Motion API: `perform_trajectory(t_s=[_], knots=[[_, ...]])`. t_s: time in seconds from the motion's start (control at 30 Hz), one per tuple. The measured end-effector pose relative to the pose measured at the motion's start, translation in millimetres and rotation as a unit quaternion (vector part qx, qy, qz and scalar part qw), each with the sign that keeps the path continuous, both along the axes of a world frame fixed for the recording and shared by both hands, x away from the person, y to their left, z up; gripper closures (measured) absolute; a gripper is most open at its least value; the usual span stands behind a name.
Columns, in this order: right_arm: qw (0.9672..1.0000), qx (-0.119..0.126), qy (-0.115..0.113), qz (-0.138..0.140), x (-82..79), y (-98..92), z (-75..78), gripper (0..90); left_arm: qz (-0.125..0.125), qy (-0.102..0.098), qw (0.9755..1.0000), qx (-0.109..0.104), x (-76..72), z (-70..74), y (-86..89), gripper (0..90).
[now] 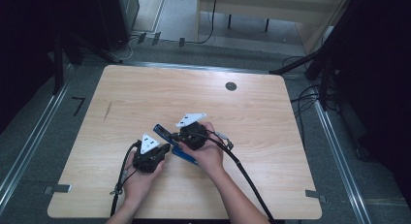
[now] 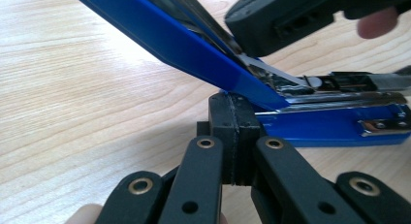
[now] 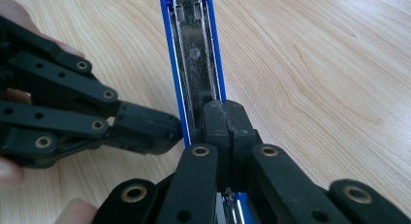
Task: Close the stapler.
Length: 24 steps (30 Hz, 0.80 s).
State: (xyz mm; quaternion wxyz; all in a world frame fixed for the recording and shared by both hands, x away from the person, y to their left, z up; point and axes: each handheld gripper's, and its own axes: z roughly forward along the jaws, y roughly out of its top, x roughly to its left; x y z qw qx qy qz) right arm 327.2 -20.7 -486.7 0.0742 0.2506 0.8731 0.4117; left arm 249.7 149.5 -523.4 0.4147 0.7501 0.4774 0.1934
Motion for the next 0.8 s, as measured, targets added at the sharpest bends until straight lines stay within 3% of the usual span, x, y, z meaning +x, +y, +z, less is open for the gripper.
perform_trajectory(t_s=[0.27, 0.5, 0.8], knots=[[1.0000, 0.007, -0.005, -0.001, -1.3, -2.1, 2.8, 90.0, -0.015, 0.002, 0.9998, -0.008, -7.9, -2.6, -8.0, 90.0], [0.9999, 0.009, -0.007, -0.003, -3.1, -4.2, 3.5, 90.0, -0.030, -0.011, 0.9994, -0.012, -13.0, -3.0, -16.9, 90.0], [0.9998, 0.019, -0.007, -0.009, -4.2, -12.0, 4.0, 90.0, -0.050, -0.014, 0.9986, -0.007, -14.0, -7.3, -30.0, 90.0]])
